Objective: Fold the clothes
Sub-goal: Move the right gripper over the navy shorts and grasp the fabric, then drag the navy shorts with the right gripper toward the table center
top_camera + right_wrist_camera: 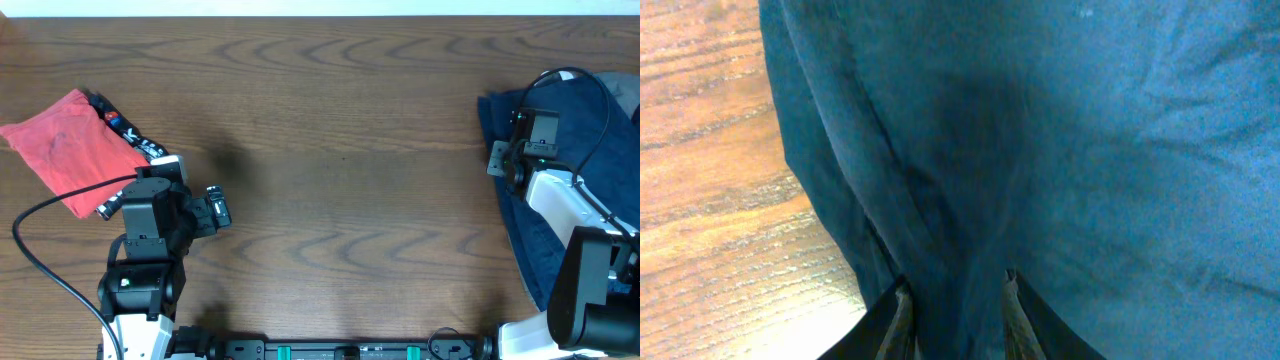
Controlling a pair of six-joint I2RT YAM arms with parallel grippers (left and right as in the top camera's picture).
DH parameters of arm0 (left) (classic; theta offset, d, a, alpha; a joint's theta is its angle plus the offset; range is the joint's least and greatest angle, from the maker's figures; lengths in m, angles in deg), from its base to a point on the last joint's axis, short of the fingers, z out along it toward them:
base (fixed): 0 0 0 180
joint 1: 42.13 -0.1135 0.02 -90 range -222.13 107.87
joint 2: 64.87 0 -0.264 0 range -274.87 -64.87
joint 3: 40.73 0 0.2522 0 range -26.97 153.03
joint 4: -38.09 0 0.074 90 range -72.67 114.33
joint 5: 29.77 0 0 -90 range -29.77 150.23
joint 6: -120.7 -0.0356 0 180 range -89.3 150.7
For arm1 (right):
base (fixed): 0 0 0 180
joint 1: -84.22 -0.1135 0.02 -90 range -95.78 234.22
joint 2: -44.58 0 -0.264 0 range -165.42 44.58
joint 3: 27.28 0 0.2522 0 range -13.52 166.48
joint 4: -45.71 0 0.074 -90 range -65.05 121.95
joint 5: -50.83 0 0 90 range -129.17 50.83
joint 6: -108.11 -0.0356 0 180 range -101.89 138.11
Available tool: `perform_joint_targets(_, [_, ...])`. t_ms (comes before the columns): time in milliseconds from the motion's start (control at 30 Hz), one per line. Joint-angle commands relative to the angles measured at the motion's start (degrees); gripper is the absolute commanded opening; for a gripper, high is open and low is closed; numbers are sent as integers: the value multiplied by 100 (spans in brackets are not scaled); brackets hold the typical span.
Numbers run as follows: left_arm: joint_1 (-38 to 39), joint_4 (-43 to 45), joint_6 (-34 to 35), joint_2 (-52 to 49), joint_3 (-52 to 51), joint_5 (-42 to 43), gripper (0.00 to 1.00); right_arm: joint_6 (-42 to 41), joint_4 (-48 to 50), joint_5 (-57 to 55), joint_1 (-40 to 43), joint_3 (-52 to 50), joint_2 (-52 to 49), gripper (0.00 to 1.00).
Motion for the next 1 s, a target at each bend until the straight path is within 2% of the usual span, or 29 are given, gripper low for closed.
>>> perform_joint_targets(0, [-13, -13, -57, -11, 122, -4, 98, -59, -76, -251, 125, 103, 114, 27])
perform_joint_targets(167, [-13, -11, -57, -11, 122, -4, 98, -74, -125, -184, 140, 98, 111, 22])
perform_joint_targets(233, [-13, -13, -57, -11, 122, -4, 98, -72, -181, -66, 140, 98, 111, 15])
perform_joint_targets(300, [-13, -13, -57, -11, 122, -4, 98, -76, -264, 13, 140, 96, 98, 2])
perform_joint_targets(533, [-13, -13, -57, -11, 122, -4, 98, -190, -315, -28, 203, 157, 186, 1])
perform_joint_targets(800, [-13, -13, -57, -11, 122, -4, 98, -229, -636, 192, 1008, 1073, 1268, 1])
perform_joint_targets(967, [-13, -13, -57, -11, 122, -4, 98, -155, -964, 269, 1257, 1224, 1611, 1])
